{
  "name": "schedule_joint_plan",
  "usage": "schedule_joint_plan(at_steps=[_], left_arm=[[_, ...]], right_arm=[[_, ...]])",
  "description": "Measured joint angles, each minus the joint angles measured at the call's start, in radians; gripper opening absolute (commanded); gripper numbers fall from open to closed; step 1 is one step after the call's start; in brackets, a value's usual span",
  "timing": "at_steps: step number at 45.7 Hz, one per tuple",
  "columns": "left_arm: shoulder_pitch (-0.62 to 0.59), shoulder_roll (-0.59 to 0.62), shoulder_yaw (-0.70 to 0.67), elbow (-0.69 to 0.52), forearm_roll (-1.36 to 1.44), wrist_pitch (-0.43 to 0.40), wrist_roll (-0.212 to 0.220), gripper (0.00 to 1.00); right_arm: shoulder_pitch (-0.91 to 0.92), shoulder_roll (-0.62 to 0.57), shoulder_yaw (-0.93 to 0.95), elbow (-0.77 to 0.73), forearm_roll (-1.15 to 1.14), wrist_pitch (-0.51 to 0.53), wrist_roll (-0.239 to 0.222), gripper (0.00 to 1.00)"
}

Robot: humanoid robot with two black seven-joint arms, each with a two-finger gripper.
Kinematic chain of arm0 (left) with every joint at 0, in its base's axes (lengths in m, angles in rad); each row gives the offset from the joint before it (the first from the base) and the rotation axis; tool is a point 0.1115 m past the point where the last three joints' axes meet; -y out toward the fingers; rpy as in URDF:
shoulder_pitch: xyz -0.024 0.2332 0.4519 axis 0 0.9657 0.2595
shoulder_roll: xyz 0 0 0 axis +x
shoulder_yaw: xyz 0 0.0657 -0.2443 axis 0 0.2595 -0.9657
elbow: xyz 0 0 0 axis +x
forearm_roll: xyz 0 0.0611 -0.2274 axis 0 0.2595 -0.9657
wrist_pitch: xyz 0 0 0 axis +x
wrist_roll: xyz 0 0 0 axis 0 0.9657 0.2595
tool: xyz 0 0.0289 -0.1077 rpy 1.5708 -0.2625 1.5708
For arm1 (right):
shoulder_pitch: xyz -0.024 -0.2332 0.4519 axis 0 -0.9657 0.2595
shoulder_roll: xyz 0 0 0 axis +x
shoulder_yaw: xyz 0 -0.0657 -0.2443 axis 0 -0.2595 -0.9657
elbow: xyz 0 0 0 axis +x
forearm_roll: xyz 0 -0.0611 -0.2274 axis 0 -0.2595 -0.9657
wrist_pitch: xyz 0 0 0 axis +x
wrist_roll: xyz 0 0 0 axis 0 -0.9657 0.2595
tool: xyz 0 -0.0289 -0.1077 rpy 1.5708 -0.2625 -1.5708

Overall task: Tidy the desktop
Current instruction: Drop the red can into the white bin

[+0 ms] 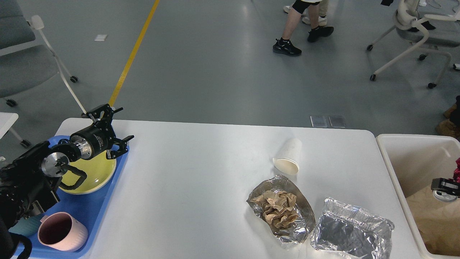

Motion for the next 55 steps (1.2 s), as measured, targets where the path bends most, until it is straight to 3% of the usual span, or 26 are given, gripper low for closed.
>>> schedule_joint_plan(at_steps=[7, 27, 43, 55], left_arm=[[0.000, 0.000, 0.000, 0.000, 0.000, 0.000, 0.000, 0.96], [0.000, 0.000, 0.000, 0.000, 0.000, 0.000, 0.000, 0.96], [0.000, 0.000, 0.000, 0.000, 0.000, 0.000, 0.001, 0.96], [0.000, 0.000, 0.000, 0.000, 0.000, 0.000, 0.000, 0.96]], right_arm=[[0.004, 0.001, -0.003, 0.013, 0.004, 0.007, 0.000, 1.00], [0.101, -0.005, -0.064, 0.103, 0.002, 0.041, 0.003, 1.00], [0.574, -0.094, -0.315, 0.334, 0.003, 0.427, 0.009, 1.00], [0.850, -0.072, -0.449, 0.394, -0.002, 0.611, 0.009, 1.00]])
